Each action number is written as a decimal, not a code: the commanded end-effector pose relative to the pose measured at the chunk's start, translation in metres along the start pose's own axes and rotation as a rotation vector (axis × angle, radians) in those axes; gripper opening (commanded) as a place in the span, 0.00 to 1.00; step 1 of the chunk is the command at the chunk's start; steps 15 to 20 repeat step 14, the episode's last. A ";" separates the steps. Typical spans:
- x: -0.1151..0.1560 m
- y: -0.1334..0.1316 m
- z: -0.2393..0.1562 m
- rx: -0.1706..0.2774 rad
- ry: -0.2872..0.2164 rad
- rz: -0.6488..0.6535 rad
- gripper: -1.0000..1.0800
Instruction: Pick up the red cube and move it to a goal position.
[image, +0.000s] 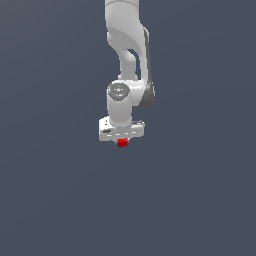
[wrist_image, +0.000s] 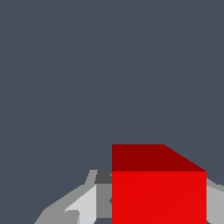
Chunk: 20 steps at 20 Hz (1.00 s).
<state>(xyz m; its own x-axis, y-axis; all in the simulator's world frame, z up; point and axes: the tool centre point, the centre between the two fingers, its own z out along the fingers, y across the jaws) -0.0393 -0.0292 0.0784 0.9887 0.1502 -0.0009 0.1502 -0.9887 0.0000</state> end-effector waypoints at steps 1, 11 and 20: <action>-0.008 0.003 -0.014 0.000 0.001 0.000 0.00; -0.026 0.009 -0.046 0.000 0.001 -0.001 0.00; -0.027 0.009 -0.048 0.000 0.001 -0.001 0.00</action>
